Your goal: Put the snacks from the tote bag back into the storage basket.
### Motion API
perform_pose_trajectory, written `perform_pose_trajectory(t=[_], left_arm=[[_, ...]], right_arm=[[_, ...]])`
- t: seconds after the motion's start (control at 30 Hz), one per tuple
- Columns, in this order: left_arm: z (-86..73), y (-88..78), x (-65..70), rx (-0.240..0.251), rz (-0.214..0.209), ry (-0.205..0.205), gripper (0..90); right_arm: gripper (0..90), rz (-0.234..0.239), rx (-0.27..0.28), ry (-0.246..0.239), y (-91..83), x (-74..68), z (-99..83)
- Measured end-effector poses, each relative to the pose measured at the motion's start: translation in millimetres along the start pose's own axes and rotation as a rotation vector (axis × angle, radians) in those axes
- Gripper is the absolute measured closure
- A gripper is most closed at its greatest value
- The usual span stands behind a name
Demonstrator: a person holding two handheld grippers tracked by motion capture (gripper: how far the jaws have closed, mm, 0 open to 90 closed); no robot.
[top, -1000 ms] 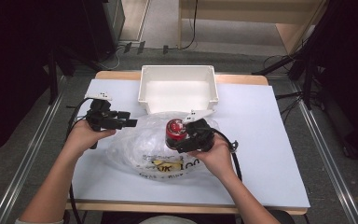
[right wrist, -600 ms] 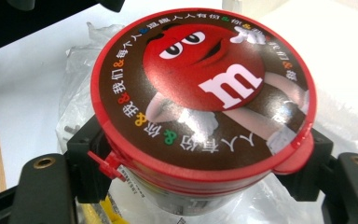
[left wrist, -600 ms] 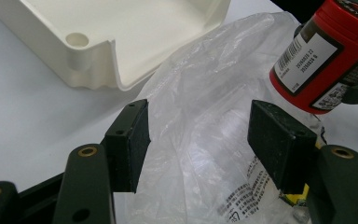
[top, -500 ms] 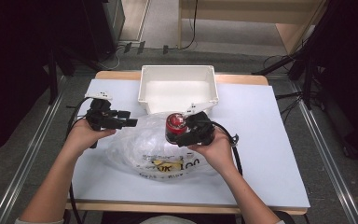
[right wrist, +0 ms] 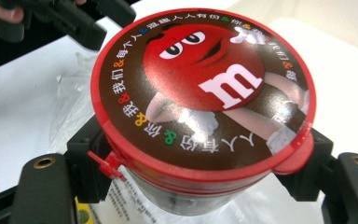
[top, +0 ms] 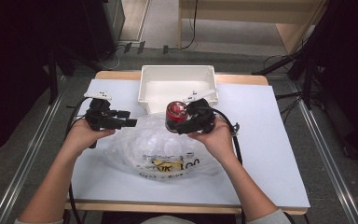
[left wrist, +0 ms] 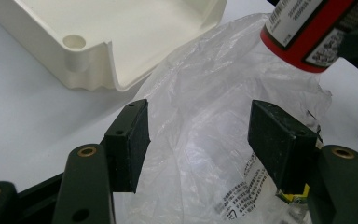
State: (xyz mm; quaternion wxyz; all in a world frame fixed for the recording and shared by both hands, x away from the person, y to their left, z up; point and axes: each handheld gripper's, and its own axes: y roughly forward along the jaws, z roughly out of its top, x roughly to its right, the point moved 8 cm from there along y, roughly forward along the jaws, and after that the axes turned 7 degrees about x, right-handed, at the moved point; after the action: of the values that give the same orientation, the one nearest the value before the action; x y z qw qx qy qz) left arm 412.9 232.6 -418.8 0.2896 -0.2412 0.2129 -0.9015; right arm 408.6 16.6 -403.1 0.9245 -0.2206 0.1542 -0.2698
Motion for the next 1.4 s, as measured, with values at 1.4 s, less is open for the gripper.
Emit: perform_pose_trajectory(t=[1.4], left_arm=[[-2.0, -1.8, -4.1, 0.0, 0.002, 0.002, 39.7]], right_arm=[[26.2, -0.093, -0.022, -0.01, 25.1, 49.8, 49.4]])
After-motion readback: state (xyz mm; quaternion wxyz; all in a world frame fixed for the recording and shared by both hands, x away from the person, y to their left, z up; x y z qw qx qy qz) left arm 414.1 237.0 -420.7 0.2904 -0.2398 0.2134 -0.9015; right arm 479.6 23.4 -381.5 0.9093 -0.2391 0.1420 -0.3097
